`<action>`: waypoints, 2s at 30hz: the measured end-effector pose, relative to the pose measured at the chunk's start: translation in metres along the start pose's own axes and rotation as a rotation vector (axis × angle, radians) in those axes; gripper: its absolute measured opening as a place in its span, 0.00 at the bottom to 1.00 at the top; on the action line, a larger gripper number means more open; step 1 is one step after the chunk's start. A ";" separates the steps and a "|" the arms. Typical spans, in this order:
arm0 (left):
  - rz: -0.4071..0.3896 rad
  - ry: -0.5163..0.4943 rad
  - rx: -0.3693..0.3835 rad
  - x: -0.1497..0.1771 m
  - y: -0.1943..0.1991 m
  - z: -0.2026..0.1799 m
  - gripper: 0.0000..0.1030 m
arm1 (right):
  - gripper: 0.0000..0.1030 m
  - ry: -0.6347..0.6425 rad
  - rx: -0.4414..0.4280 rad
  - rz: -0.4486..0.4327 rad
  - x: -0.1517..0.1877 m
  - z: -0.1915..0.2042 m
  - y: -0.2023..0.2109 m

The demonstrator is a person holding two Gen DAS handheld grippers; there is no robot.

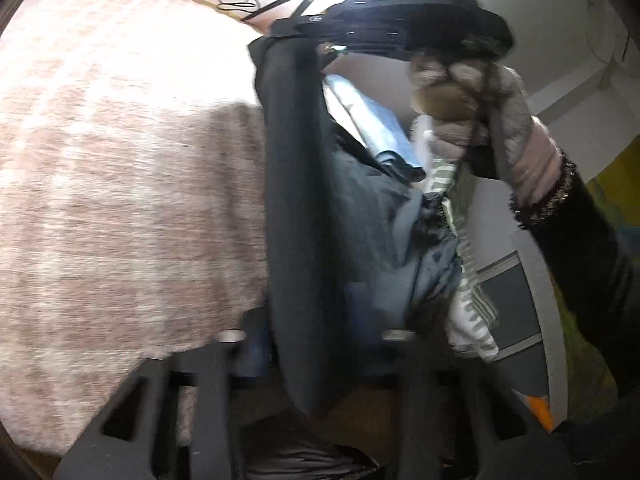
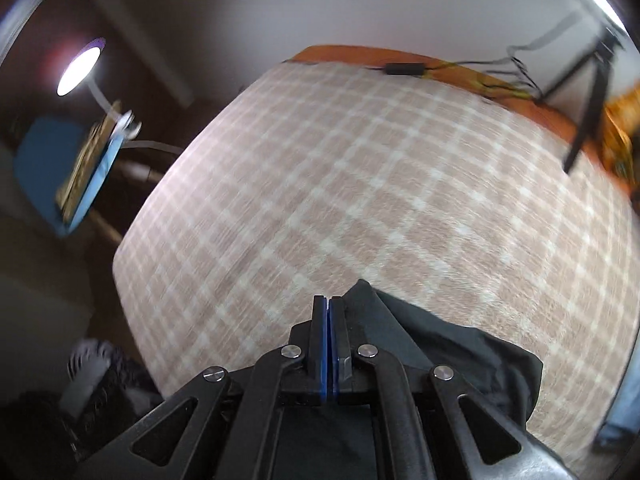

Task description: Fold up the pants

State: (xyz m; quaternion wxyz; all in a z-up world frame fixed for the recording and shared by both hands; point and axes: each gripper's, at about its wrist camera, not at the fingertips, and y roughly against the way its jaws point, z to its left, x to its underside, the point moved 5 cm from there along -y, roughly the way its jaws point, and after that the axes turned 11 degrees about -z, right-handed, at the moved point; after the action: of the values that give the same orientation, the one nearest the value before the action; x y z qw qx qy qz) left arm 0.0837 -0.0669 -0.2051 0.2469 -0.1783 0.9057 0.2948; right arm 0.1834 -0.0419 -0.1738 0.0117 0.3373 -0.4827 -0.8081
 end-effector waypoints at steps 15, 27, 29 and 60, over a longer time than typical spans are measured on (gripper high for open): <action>-0.087 -0.069 0.010 -0.010 0.007 -0.022 0.13 | 0.48 0.000 0.161 0.158 0.001 0.015 -0.018; -0.107 -0.155 0.023 -0.012 0.000 -0.043 0.13 | 0.53 0.152 0.382 0.396 0.025 0.041 -0.076; -0.108 -0.169 0.023 -0.013 0.000 -0.044 0.13 | 0.34 0.122 0.390 0.421 0.030 0.032 -0.079; 0.041 -0.467 0.309 -0.040 -0.054 -0.185 0.09 | 0.02 -0.471 0.051 -0.358 0.046 -0.100 0.190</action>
State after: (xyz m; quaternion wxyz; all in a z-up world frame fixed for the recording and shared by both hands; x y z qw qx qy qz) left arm 0.0789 -0.2158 -0.0770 0.4672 -0.0475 0.8619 0.1913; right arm 0.1448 -0.2361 -0.0793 -0.2521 0.2205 -0.4251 -0.8409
